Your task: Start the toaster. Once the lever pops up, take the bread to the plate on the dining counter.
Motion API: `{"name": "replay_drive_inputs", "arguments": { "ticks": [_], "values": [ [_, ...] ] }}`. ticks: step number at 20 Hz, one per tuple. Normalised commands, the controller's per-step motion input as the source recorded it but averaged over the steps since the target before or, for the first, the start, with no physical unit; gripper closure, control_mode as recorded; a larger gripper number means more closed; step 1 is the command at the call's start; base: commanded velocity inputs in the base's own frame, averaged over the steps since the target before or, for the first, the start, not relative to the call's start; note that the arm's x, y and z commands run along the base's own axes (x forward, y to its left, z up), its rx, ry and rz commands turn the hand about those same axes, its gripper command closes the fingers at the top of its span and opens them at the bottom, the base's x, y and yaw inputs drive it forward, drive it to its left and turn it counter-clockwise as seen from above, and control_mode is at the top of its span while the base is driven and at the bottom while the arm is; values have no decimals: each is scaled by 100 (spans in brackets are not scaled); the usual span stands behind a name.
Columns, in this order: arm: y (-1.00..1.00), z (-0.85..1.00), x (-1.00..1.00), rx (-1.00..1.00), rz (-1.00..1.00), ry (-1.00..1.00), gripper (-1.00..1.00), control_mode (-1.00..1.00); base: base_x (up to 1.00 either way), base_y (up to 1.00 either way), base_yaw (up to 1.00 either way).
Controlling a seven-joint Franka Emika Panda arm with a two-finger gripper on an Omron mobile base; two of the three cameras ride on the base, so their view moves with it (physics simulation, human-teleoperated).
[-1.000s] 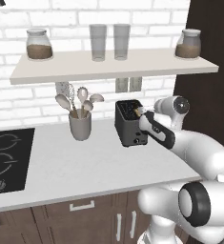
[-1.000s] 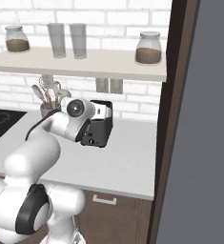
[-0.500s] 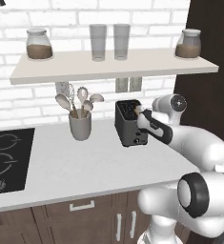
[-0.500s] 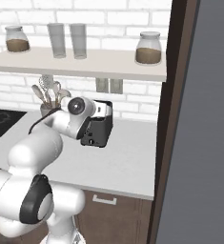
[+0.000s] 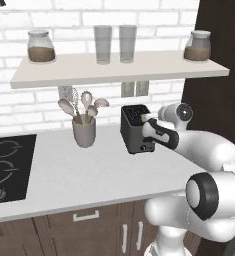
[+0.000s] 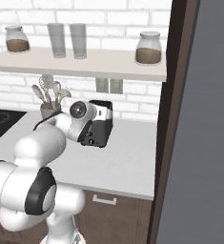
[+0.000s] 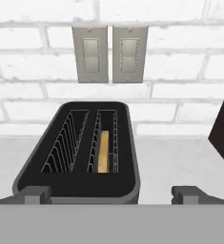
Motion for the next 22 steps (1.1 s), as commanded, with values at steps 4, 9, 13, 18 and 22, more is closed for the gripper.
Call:
{"name": "replay_drive_inputs", "arguments": {
  "ticks": [4, 9, 13, 18, 22],
  "values": [
    [9, -8, 14, 0, 0, 0, -100, -100, 0, 0, 0],
    [12, -1, 28, 0, 0, 0, -100, -100, 0, 0, 0],
    [13, -1, 26, 0, 0, 0, -100, -100, 0, 0, 0],
    [2, -3, 19, 0, 0, 0, -100, -100, 0, 0, 0],
    [-11, -14, 14, 0, 0, 0, -100, -100, 0, 0, 0]
  ]
}}
